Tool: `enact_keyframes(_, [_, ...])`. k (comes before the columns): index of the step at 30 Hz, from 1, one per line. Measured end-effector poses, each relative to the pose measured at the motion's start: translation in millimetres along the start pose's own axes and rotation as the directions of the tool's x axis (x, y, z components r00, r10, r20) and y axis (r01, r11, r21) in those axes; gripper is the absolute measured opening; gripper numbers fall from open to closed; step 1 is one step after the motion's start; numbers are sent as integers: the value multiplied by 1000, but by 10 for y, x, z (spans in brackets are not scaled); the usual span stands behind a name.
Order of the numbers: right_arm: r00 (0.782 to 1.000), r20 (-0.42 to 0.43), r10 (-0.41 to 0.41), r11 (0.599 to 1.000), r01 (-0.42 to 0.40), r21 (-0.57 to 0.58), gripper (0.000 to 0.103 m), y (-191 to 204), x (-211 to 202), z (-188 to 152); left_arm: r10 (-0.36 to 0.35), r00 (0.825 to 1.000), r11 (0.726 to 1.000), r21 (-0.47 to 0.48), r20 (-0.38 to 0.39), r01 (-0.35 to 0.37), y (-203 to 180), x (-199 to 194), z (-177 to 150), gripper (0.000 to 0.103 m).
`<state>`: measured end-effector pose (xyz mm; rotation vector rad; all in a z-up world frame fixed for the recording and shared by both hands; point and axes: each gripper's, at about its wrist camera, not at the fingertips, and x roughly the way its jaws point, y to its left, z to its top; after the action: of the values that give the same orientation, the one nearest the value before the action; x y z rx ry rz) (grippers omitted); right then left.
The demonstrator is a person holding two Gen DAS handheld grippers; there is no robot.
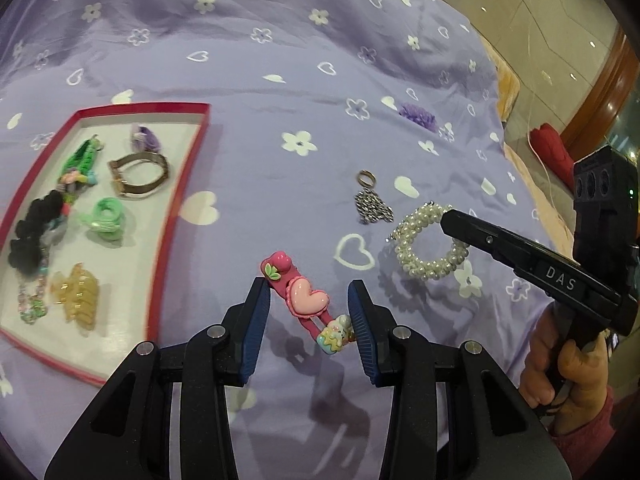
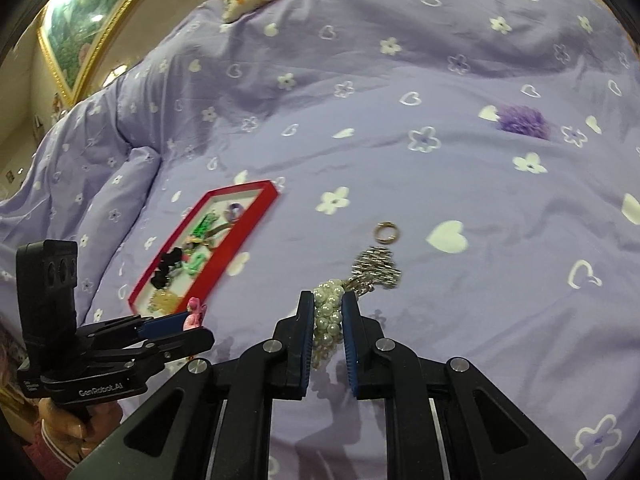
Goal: Organize jewelry
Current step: 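Carry heart clip and pearl bracelet into the tray and open both tools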
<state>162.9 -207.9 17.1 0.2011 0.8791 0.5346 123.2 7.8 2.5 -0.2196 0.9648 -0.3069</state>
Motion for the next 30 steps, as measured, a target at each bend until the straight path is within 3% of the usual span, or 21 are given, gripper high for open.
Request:
enact_keyframes(15, [996, -25, 90, 990, -92, -104, 13, 675, 321, 184, 83, 993, 990, -124, 84, -73, 709, -443, -14, 38])
enact_keyframes(30, [981, -64, 181, 966, -190, -176, 13, 1333, 747, 341, 167, 979, 967, -214, 115, -140, 1356, -685, -20, 39])
